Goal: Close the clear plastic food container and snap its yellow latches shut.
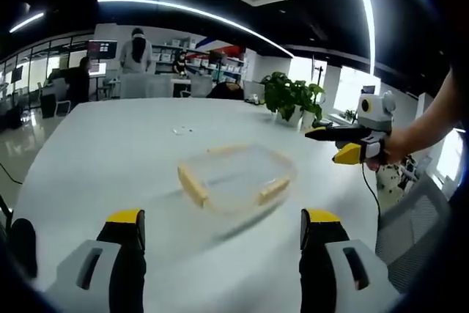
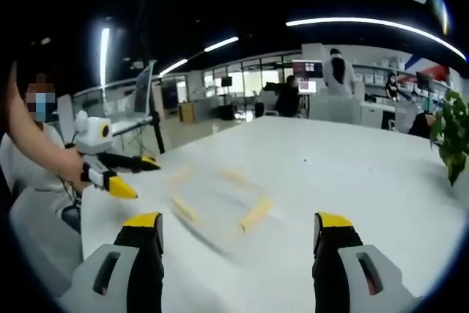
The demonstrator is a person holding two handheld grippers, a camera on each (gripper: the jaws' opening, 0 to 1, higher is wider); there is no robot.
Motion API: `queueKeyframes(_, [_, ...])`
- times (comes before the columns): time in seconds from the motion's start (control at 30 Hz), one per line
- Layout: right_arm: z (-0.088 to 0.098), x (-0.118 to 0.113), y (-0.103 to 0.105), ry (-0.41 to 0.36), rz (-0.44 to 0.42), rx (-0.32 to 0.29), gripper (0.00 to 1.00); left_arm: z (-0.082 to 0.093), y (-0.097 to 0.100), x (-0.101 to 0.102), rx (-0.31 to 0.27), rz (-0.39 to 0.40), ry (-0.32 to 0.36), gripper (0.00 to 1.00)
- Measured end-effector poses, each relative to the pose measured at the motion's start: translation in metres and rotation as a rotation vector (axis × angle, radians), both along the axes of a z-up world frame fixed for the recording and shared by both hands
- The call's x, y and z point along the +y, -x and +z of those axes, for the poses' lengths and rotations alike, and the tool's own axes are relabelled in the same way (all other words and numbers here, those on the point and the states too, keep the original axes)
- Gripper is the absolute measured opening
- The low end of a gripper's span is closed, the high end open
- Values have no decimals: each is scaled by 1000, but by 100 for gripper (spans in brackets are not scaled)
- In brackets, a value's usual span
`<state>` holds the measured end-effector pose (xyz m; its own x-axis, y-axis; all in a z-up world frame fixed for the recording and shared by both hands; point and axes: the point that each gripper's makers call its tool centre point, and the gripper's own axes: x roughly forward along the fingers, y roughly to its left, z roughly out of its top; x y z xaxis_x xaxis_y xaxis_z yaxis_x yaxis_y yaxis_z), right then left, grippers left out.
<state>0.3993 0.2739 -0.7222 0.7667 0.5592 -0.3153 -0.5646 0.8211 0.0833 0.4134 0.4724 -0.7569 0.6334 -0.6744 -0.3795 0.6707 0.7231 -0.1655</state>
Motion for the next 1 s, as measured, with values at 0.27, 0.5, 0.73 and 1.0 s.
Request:
queueKeyframes(0.27, [9,-8,12,-16,-46,-3,84,0,13,12,21,31,23,87])
queueKeyframes(0.5, [10,-10,17,-37,-83,-4,84,0,23,20,25,46,44,86])
queueKeyframes(0.73, [13,-7,28,-49,-85,-1,84,1,31,23,34,64,59,87])
queueKeyframes(1.0, [17,-16,36,-81,-128,-6,84,-1,41,27,43,93,73,87])
